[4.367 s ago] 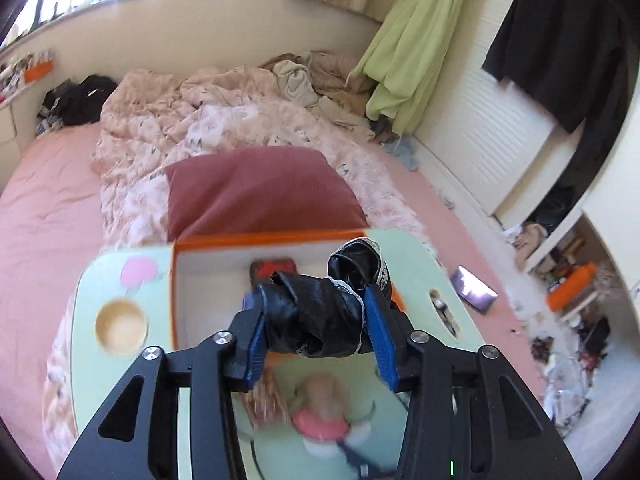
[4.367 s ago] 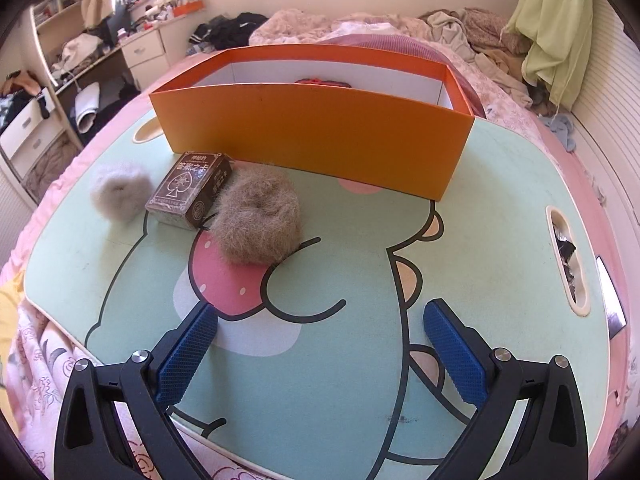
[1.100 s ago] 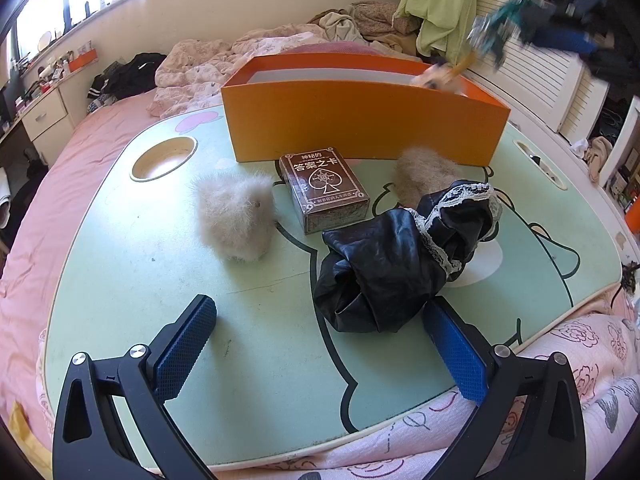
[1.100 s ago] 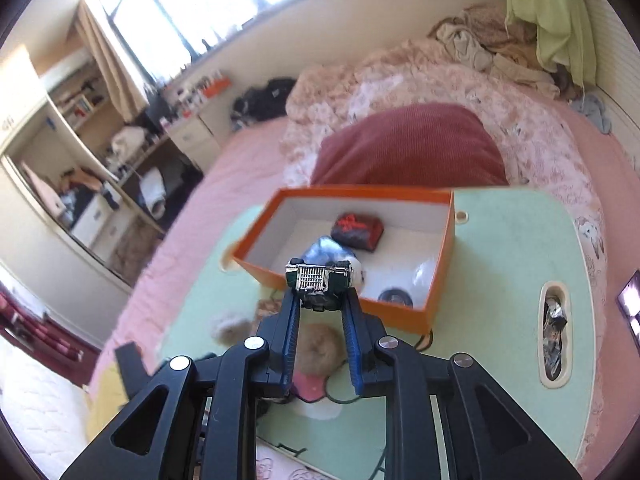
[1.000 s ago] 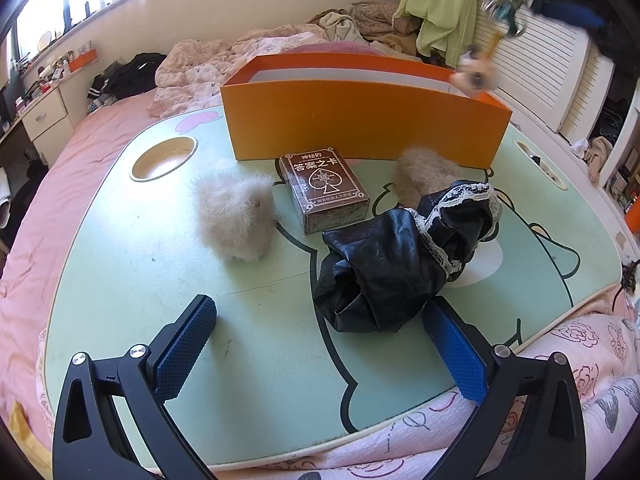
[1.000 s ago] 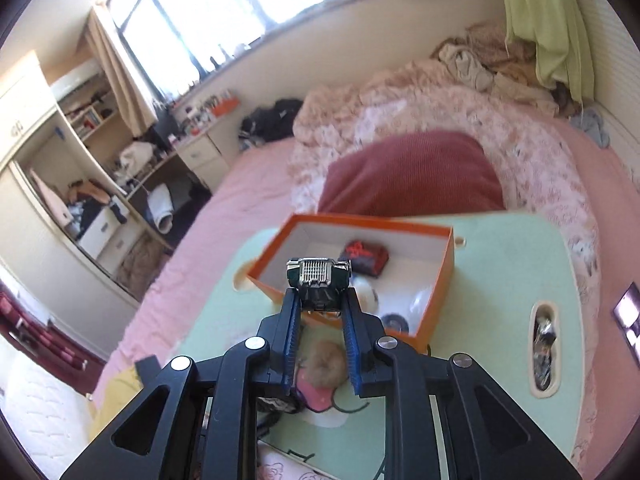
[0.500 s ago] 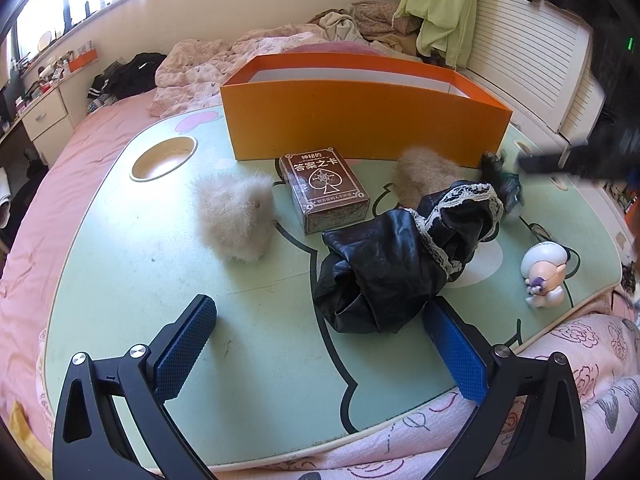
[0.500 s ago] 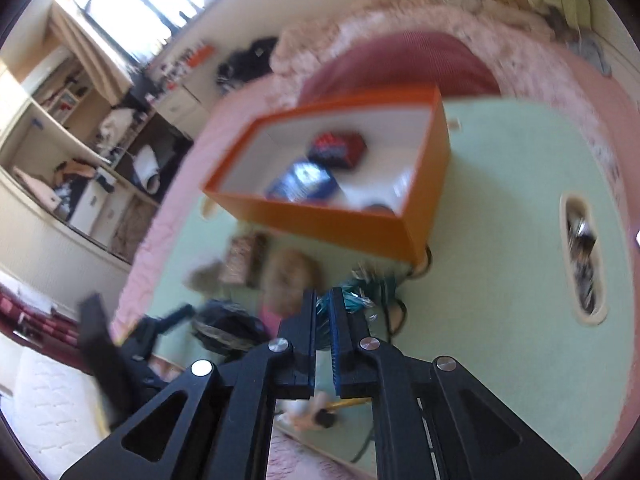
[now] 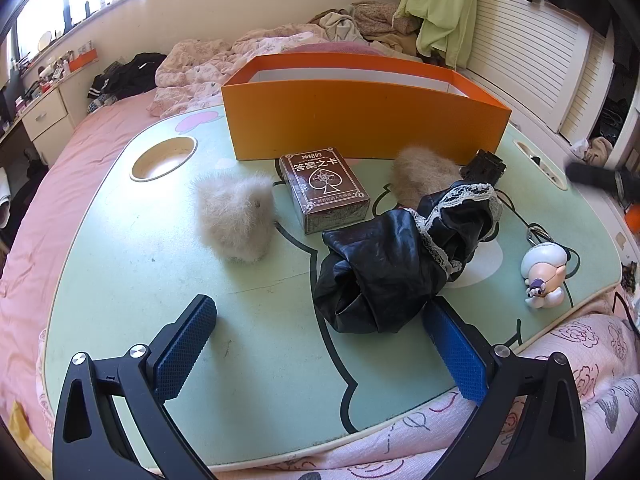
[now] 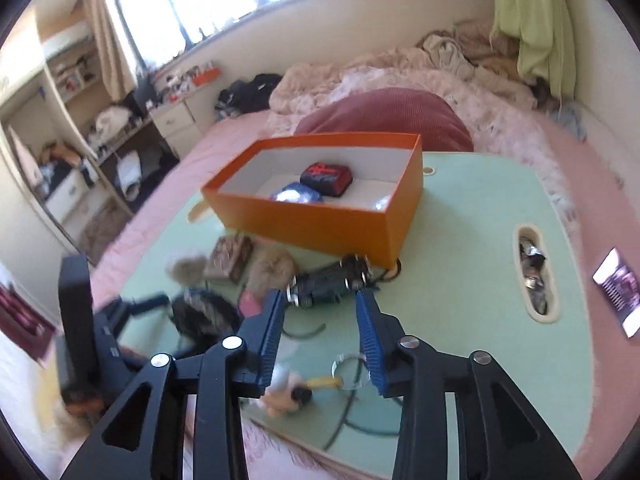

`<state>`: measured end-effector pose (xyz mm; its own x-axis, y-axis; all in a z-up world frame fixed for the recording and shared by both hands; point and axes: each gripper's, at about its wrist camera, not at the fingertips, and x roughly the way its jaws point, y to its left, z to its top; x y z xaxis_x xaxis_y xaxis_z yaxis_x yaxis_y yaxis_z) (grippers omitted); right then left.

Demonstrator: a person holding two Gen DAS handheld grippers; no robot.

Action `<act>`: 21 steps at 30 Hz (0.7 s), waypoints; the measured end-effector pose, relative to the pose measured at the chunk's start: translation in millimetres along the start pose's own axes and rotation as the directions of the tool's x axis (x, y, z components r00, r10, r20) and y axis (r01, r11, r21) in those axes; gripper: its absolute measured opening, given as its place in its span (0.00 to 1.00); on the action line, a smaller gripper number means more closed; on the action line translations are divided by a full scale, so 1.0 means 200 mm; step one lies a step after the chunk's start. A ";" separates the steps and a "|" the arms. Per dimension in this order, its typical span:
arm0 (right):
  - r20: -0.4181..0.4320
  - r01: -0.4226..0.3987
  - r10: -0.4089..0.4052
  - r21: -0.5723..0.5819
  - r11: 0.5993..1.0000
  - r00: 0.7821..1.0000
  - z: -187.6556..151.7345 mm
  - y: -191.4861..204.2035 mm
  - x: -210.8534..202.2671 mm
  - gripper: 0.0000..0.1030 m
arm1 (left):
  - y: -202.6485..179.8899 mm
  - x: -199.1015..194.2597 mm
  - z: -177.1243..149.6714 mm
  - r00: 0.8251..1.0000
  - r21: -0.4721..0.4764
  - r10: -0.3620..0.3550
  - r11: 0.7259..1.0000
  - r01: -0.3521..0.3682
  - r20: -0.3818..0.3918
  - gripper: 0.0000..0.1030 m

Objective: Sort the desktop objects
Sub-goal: 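Set the white doll keychain on the table and open the right gripper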

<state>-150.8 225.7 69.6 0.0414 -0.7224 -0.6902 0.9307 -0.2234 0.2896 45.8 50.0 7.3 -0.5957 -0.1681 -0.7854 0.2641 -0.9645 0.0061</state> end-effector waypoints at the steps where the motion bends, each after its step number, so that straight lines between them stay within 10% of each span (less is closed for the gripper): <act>1: -0.041 0.009 -0.010 -0.030 1.000 0.999 -0.05 0.03 0.01 0.36 | 0.00 0.00 0.00 1.000 0.000 0.000 1.000 0.000 0.000 1.00; 9: -0.199 0.009 -0.021 -0.059 0.998 0.980 -0.18 0.05 0.19 0.26 | 0.00 0.00 0.00 1.000 0.000 0.000 1.000 0.000 0.000 1.00; 16: -0.119 -0.002 -0.003 -0.044 0.999 0.993 -0.08 0.04 0.23 0.23 | 0.00 0.00 0.00 1.000 -0.003 0.001 1.000 -0.001 -0.001 1.00; 21: -0.064 -0.006 0.000 -0.096 0.995 0.998 -0.19 0.10 0.11 0.42 | 0.00 0.00 0.00 1.000 -0.015 0.013 1.000 -0.013 -0.002 1.00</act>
<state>-117.1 230.7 34.4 0.0645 -0.6789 -0.7314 0.9610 -0.1552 0.2288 45.8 49.8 7.7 -0.5906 -0.1805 -0.7865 0.2832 -0.9590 0.0074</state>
